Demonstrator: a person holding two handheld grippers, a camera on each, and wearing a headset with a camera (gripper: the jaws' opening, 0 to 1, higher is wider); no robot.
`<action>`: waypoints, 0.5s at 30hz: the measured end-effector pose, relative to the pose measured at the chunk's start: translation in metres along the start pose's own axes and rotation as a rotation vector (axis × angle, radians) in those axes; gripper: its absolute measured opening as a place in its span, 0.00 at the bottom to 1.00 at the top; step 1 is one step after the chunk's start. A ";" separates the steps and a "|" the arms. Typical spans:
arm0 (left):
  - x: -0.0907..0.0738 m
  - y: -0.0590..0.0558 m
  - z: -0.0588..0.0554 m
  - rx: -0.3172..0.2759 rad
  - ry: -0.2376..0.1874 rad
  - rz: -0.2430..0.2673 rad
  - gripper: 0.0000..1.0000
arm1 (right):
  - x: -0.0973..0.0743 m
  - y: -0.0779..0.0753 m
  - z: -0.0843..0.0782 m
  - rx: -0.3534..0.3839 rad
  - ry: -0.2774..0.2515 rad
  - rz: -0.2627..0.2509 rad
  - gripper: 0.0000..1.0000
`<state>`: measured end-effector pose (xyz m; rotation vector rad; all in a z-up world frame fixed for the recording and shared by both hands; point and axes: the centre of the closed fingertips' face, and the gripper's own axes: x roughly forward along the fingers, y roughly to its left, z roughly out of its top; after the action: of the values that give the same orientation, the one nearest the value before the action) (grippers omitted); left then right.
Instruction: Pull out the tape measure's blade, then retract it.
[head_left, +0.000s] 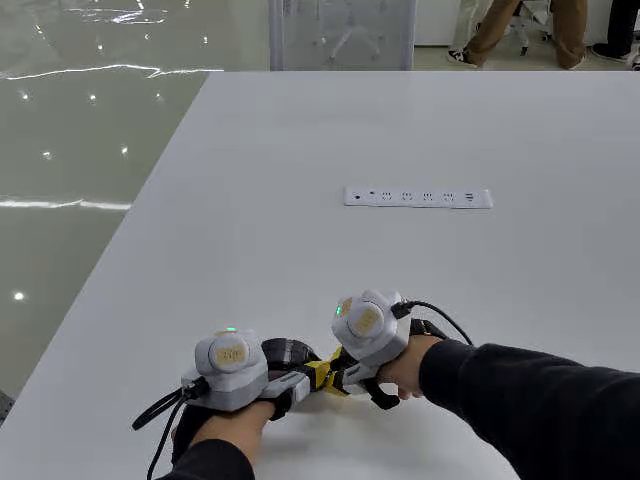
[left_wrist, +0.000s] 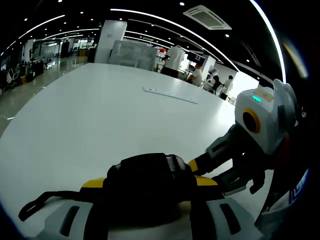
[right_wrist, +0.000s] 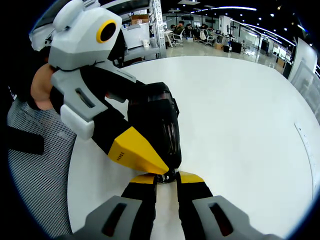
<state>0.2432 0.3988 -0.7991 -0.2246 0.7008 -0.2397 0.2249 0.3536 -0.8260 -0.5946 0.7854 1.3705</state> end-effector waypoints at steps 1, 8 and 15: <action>0.000 0.000 0.000 0.001 0.000 0.000 0.61 | 0.000 0.000 0.000 -0.002 -0.002 0.000 0.12; 0.000 0.000 0.000 0.000 0.000 0.000 0.61 | 0.000 0.000 0.001 -0.002 -0.002 0.001 0.12; 0.000 0.000 0.000 0.000 -0.003 0.002 0.61 | 0.001 -0.001 0.000 -0.009 -0.006 -0.004 0.12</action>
<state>0.2428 0.3985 -0.7989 -0.2240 0.6981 -0.2378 0.2258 0.3542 -0.8263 -0.5983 0.7730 1.3721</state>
